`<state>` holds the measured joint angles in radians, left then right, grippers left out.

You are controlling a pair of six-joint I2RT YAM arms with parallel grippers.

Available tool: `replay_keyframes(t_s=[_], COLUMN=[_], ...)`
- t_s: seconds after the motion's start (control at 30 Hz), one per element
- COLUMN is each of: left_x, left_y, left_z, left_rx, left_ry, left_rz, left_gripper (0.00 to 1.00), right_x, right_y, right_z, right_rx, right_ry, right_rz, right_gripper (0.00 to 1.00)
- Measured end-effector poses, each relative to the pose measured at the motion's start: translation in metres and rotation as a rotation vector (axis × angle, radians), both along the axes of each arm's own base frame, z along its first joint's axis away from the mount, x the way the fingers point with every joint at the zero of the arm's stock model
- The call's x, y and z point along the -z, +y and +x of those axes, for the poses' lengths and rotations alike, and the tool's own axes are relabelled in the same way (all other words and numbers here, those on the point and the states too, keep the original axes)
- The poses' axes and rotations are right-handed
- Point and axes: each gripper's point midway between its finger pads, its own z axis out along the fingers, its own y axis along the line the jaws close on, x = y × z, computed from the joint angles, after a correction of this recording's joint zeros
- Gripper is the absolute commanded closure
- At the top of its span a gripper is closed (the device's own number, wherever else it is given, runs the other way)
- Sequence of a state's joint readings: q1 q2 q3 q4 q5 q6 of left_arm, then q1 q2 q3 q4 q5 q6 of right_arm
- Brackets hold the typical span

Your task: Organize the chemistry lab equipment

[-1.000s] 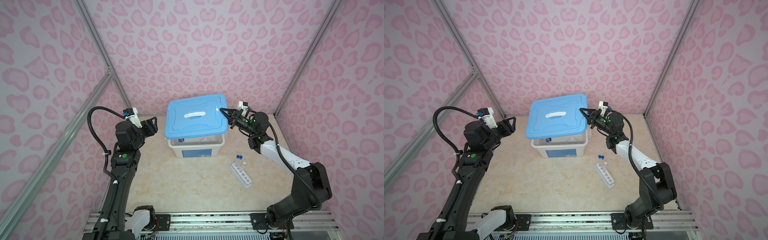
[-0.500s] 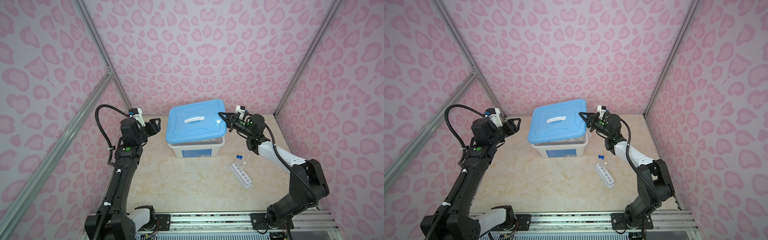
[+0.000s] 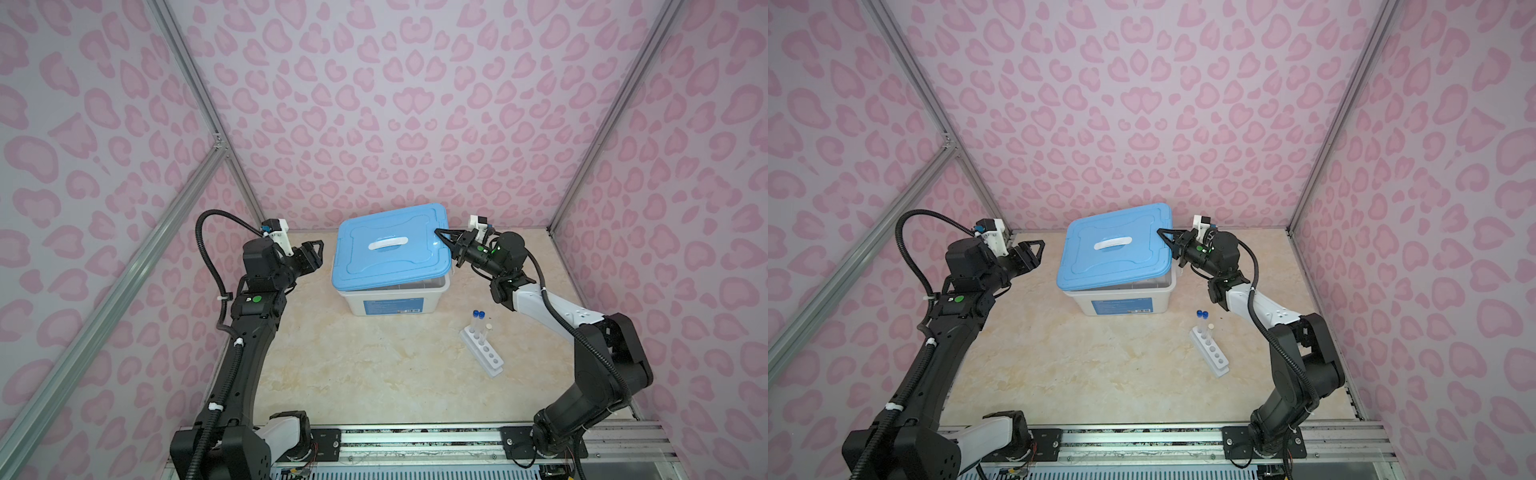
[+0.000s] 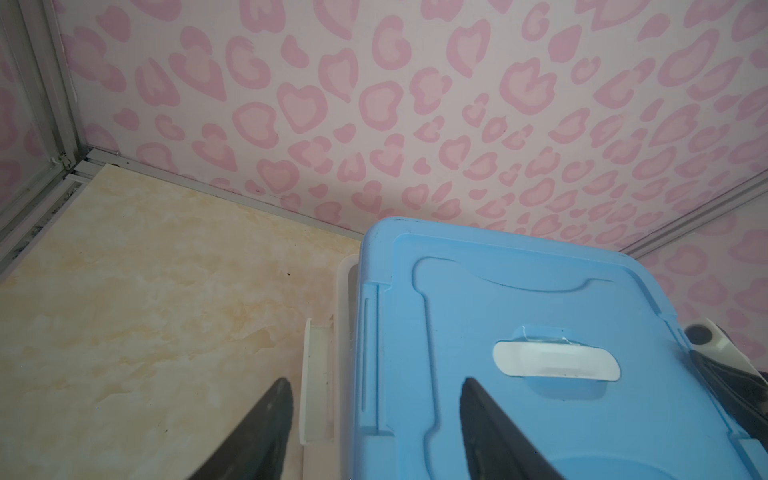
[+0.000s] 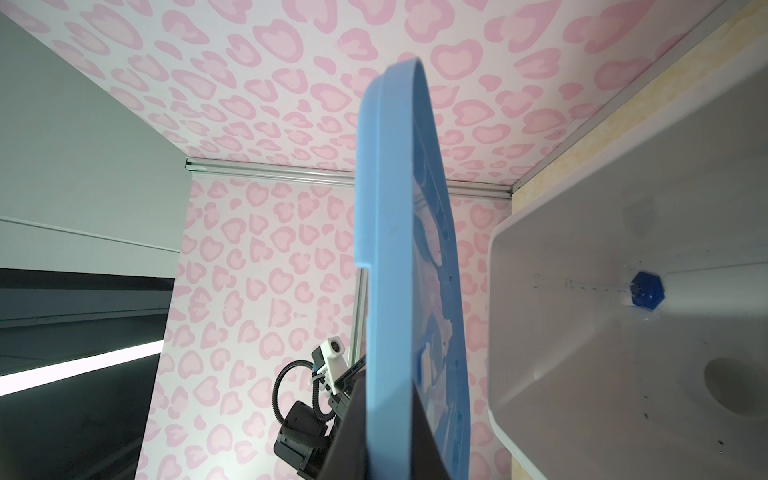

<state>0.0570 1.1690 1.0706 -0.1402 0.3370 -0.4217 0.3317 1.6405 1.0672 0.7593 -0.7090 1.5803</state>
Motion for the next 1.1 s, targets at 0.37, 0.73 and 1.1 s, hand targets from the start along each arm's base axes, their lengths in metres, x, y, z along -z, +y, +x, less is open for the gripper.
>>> replay_keyframes(t_s=[0.37, 0.73, 1.1], left_x=[-0.003, -0.001, 0.000], left_y=[-0.001, -0.004, -0.005], left_z=[-0.003, -0.004, -0.005], left_rx=[0.012, 0.027, 0.032], left_ry=[-0.013, -0.008, -0.006], left_rz=[0.011, 0.008, 0.013], left_gripper=[0.34, 0.34, 0.34], right_x=[0.024, 0.033, 0.044], right_y=[0.001, -0.001, -0.003], right_z=[0.003, 0.009, 0.010], right_rx=[0.001, 0.008, 0.008], right_ry=[0.044, 0.046, 0.064], right_rz=[-0.014, -0.015, -0.017], right_gripper=[1.00, 1.00, 1.00])
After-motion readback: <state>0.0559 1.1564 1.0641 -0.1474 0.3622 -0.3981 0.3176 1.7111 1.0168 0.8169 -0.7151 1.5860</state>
